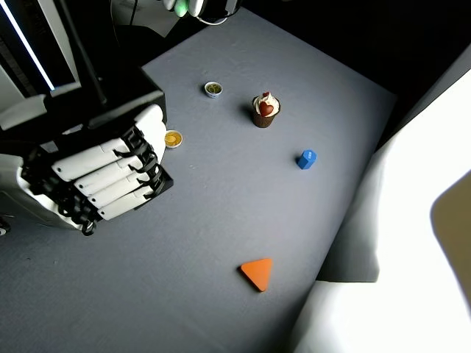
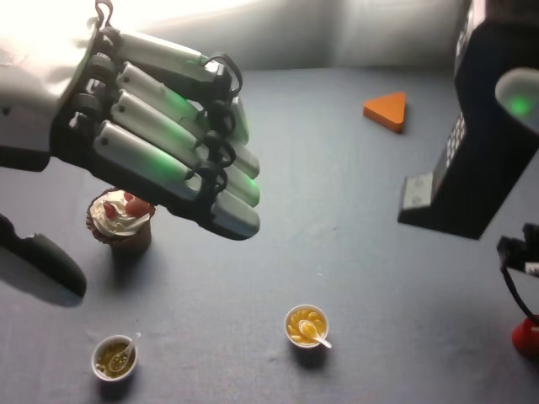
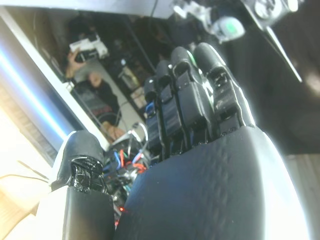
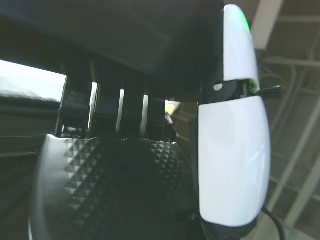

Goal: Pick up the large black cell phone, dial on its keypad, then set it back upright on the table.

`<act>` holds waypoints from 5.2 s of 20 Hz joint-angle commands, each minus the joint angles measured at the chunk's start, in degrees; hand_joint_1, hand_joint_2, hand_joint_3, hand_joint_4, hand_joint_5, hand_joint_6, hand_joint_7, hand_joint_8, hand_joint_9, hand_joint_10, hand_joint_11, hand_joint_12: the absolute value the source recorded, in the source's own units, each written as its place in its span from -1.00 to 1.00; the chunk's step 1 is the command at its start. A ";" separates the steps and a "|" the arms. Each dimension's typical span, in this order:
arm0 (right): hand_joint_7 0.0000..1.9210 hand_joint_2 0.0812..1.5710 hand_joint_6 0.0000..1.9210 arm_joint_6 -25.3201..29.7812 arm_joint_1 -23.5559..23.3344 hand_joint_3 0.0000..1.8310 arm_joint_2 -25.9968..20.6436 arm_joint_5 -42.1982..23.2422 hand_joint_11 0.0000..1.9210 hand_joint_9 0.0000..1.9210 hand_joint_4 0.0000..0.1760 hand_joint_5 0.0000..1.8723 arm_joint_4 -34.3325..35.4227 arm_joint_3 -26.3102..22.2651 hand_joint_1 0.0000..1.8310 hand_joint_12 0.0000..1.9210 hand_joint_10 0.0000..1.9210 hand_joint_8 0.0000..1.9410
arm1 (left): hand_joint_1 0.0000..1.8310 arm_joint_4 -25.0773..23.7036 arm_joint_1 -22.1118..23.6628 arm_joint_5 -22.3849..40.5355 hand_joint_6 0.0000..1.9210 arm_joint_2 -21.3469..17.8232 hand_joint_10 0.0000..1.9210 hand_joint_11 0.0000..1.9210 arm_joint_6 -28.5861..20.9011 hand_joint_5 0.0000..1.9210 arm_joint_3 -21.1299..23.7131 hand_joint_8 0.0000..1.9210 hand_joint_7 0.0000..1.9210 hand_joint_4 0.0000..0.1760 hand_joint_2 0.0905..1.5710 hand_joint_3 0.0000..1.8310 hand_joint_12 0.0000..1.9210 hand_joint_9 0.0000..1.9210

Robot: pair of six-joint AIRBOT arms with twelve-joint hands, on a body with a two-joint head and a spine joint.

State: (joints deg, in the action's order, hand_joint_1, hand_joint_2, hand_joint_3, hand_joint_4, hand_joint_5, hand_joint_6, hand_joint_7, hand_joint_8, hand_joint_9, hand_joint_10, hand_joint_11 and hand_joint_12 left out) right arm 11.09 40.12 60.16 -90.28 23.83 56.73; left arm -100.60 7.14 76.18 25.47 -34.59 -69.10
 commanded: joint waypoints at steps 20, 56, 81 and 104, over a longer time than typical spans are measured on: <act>-0.01 0.36 -0.21 -7.60 -7.53 -1.00 -9.11 -9.01 -0.07 -0.02 -1.00 0.06 -8.06 -9.97 0.63 0.62 0.16 -0.06 | 0.44 3.31 0.68 -9.89 -1.00 -0.50 0.91 -0.19 0.06 -1.00 2.28 0.53 -0.26 0.55 0.56 -1.00 1.00 -0.11; -0.04 0.38 -0.11 -9.46 -9.06 -1.00 -9.52 -9.09 -0.10 -0.06 -1.00 0.02 -7.58 -16.75 0.62 0.65 0.22 -0.05 | 0.59 12.30 -0.66 -37.62 -1.00 6.70 0.88 -0.21 2.59 -0.99 9.79 0.55 -0.40 0.68 0.58 -0.97 1.00 -0.34; -0.07 0.41 -0.03 -9.62 -9.08 -1.00 -9.51 -9.19 -0.11 -0.08 -1.00 0.00 -7.82 -16.45 0.50 0.36 0.42 0.09 | 0.59 19.18 -2.82 -34.73 -1.00 5.72 0.95 -0.19 4.96 -0.99 4.25 0.68 -0.48 0.63 0.50 -0.74 1.00 -0.38; -0.08 0.40 -0.10 -9.93 -5.61 -1.00 -7.55 -10.72 -0.12 -0.07 -1.00 0.02 -5.28 -10.78 0.52 0.46 0.38 0.09 | 0.59 19.31 -5.99 -16.83 -1.00 2.96 0.98 -0.18 -3.71 -0.99 1.90 0.71 -0.47 0.58 0.39 -0.56 1.00 -0.37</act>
State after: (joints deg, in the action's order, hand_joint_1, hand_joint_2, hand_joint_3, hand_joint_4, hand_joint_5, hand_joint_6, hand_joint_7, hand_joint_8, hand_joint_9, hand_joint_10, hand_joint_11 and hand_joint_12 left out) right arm 0.08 34.98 53.39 -93.73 20.18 46.13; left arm -87.24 -0.23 57.32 28.73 -38.13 -67.05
